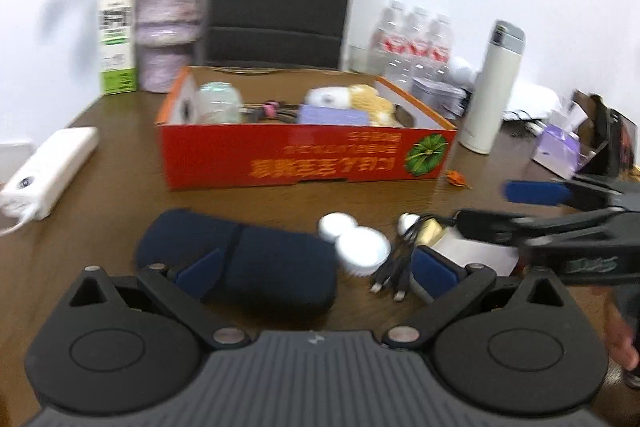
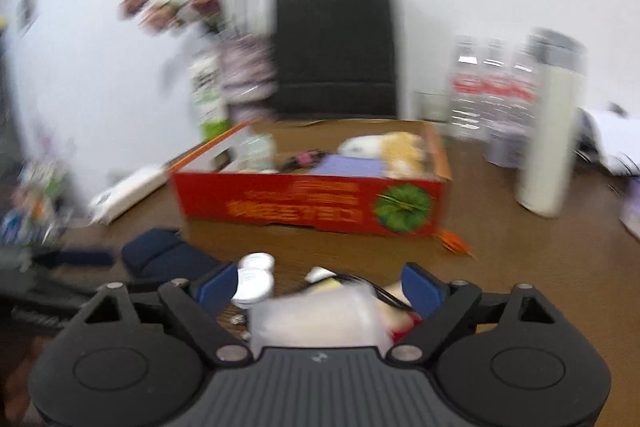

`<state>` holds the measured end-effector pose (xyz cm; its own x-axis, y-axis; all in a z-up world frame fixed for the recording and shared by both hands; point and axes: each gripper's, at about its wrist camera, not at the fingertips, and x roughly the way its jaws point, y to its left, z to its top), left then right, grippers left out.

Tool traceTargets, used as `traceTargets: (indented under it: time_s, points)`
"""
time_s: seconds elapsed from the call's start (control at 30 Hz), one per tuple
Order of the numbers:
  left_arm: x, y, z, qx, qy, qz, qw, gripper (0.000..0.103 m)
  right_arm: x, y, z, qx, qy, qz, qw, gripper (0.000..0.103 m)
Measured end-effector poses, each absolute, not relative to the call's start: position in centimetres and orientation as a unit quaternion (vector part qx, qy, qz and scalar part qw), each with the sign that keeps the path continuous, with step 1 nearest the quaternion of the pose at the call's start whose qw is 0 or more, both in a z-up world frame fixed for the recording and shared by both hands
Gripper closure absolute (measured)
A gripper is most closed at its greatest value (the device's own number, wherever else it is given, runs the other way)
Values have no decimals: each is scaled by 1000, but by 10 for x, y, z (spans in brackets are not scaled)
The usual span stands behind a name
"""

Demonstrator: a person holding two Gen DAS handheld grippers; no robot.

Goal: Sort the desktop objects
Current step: 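Grasp a white round cap with left tool while right tool grasps another cap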

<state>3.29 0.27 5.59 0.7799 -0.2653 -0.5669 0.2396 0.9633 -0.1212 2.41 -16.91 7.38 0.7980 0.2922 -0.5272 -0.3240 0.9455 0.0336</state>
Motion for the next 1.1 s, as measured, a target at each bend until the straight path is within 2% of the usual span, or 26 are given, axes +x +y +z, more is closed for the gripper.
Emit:
traceTargets:
  time_s: [0.07, 0.1, 0.13, 0.17, 0.2, 0.33, 0.37, 0.4, 0.43, 0.67, 0.83, 0.97, 1.1]
  points:
    - [43, -9, 54, 0, 293, -165, 942, 0, 44, -167, 72, -30, 289, 152, 945, 34]
    - [50, -14, 51, 12, 289, -174, 941, 4, 55, -170, 71, -17, 298, 149, 943, 45]
    - [56, -20, 48, 21, 293, -170, 941, 9, 66, -172, 68, -1, 312, 149, 938, 51]
    - [63, -26, 46, 23, 299, -164, 940, 20, 78, -175, 65, 13, 328, 150, 932, 63]
    - [69, -29, 43, 19, 305, -166, 938, 27, 89, -179, 60, 27, 340, 154, 927, 71]
    - [88, -39, 31, 7, 330, -181, 927, 31, 111, -186, 40, 51, 390, 157, 906, 83]
    - [89, -41, 28, 17, 332, -186, 925, 36, 108, -186, 39, 47, 393, 154, 905, 83]
    - [89, -43, 26, 23, 333, -192, 923, 52, 105, -187, 40, 40, 402, 146, 903, 81]
    - [89, -43, 23, 22, 345, -201, 916, 61, 100, -191, 45, 41, 405, 141, 902, 78]
    - [74, -30, 40, -16, 317, -211, 924, 62, 105, -204, 61, 55, 405, 148, 901, 77]
    - [57, -5, 58, -43, 299, -175, 937, 62, 112, -163, 48, 0, 422, 185, 888, 64]
    - [43, 9, 60, -55, 299, -156, 940, 62, 107, -146, 39, -34, 413, 168, 894, 76]
    - [26, 15, 65, -52, 294, -144, 943, 62, 94, -144, 48, -10, 398, 179, 900, 76]
